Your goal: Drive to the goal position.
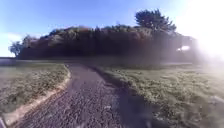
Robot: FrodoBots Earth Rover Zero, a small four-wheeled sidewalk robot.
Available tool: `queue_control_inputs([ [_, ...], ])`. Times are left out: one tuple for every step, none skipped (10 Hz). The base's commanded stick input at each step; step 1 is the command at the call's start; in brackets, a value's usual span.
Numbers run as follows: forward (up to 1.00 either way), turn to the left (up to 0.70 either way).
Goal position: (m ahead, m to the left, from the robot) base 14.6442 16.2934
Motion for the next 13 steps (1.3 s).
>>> queue_control_inputs([
  [0.70, 0.14],
  [0.70, 0.14],
  [0.70, 0.14],
  [0.70, 0.14],
  [0.70, 0.14],
  [0.70, 0.14],
  [0.70, 0.14],
  [0.70, 0.14],
  [0.70, 0.14],
  [0.70, 0.14],
  [0.70, 0.14],
  [0.70, 0.14],
  [0.70, 0.14],
])
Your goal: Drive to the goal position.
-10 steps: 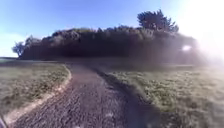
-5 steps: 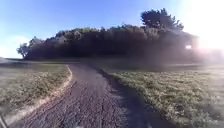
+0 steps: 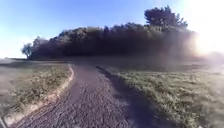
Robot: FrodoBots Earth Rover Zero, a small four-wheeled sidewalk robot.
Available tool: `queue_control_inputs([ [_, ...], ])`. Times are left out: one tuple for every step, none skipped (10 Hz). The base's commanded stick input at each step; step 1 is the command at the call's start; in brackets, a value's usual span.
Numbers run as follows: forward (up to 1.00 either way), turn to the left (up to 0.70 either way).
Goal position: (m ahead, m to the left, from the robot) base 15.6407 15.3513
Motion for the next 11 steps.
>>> queue_control_inputs([
  [0.70, 0.14],
  [0.70, 0.14],
  [0.70, 0.14],
  [0.70, 0.14],
  [0.70, 0.14],
  [0.70, 0.14],
  [0.70, 0.14],
  [0.70, 0.14],
  [0.70, 0.14],
  [0.70, 0.14],
  [0.70, 0.14],
])
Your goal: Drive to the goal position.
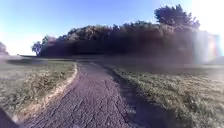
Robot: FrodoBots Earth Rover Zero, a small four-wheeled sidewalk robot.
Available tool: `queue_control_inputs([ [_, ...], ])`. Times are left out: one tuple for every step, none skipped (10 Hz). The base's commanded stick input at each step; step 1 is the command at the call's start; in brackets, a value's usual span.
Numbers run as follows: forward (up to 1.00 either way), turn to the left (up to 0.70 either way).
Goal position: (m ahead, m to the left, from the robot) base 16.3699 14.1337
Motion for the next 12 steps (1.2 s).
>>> queue_control_inputs([
  [0.70, 0.14],
  [0.70, 0.14],
  [0.70, 0.14],
  [0.70, 0.13],
  [0.70, 0.07],
  [0.70, 0.03],
  [0.70, 0.00],
  [0.70, 0.00],
  [0.70, 0.00],
  [0.70, 0.00],
  [0.65, 0.00],
  [0.51, 0.00],
])
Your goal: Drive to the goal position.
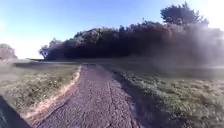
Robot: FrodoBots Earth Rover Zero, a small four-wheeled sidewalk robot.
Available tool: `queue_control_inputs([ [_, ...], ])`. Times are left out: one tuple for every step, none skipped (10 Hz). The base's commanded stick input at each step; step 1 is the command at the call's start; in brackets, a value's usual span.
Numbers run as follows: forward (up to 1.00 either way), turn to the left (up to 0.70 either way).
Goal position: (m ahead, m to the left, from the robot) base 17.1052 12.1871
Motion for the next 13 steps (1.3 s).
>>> queue_control_inputs([
  [0.37, 0.00],
  [0.70, 0.00],
  [0.70, 0.00],
  [0.70, 0.00],
  [0.70, 0.00],
  [0.70, 0.00],
  [0.70, 0.00],
  [0.70, 0.01],
  [0.70, 0.04],
  [0.70, 0.14],
  [0.70, 0.14],
  [0.70, 0.14],
  [0.70, 0.14],
])
